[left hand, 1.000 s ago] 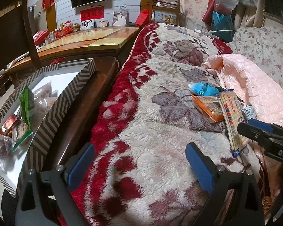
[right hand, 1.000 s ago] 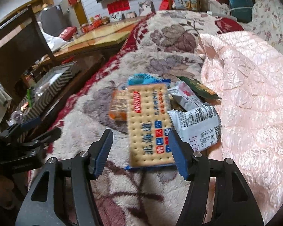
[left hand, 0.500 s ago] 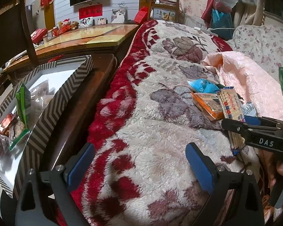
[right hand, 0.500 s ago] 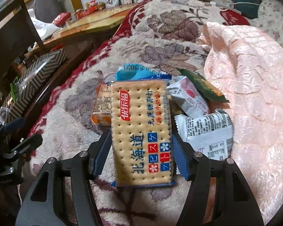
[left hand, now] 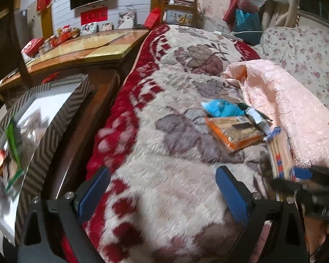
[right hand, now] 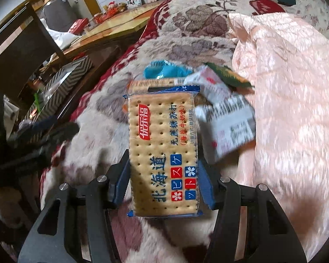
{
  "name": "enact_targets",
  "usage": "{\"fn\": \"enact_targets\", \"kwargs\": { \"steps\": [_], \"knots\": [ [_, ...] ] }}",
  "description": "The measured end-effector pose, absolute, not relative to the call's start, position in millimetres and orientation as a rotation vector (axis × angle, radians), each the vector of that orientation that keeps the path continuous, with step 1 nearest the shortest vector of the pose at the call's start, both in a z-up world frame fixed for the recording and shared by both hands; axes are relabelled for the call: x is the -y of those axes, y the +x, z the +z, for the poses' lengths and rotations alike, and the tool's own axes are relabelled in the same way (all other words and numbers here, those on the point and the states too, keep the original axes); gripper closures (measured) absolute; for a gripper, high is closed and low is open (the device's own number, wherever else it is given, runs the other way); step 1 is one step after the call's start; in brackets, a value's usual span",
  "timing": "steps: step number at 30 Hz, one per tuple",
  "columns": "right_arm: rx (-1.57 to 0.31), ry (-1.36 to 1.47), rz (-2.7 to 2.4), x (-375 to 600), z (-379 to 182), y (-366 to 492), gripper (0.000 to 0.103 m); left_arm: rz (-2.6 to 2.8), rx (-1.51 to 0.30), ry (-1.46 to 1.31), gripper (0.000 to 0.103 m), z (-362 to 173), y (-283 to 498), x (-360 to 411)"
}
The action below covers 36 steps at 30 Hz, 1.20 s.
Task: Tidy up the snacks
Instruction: 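Grasp the blue-wrapped snack with the left tool while the right grasps the cracker packet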
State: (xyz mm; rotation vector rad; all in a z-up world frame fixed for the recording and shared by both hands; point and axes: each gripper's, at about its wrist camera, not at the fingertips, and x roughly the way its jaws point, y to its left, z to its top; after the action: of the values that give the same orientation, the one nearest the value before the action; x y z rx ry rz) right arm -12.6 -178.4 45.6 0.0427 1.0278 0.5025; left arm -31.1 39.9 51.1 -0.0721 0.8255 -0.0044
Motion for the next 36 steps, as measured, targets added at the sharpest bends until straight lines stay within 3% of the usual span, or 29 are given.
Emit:
{"fn": "enact_targets", "kwargs": {
  "steps": [16, 27, 30, 32, 34, 36],
  "knots": [
    [-1.070, 0.134, 0.527, 190.5, 35.9, -13.4, 0.048, -0.284, -0.903, 0.036, 0.005, 58.5, 82.5, 8.2],
    [-1.085, 0.177, 0.545, 193.3, 32.3, -10.0, 0.048, -0.407, -1.030, 0.155, 0.005, 30.6, 131.8, 35.7],
    [-1.087, 0.175, 0.551, 193.1, 31.4, -10.3, 0.048, -0.413, -1.033, 0.145, 0.019, 31.3, 136.4, 38.3],
    [-1.086, 0.173, 0.555, 192.1, 31.7, -10.0, 0.048, -0.423, -1.042, 0.152, 0.044, 31.3, 140.1, 42.9],
    [-1.087, 0.174, 0.555, 192.5, 30.8, -9.5, 0.048, -0.414, -1.061, 0.193, 0.061, 26.5, 142.5, 50.0],
    [-1.088, 0.180, 0.554, 193.4, 30.0, -9.2, 0.048, -0.410, -1.051, 0.223, 0.062, 23.2, 140.3, 54.6]
  ]
}}
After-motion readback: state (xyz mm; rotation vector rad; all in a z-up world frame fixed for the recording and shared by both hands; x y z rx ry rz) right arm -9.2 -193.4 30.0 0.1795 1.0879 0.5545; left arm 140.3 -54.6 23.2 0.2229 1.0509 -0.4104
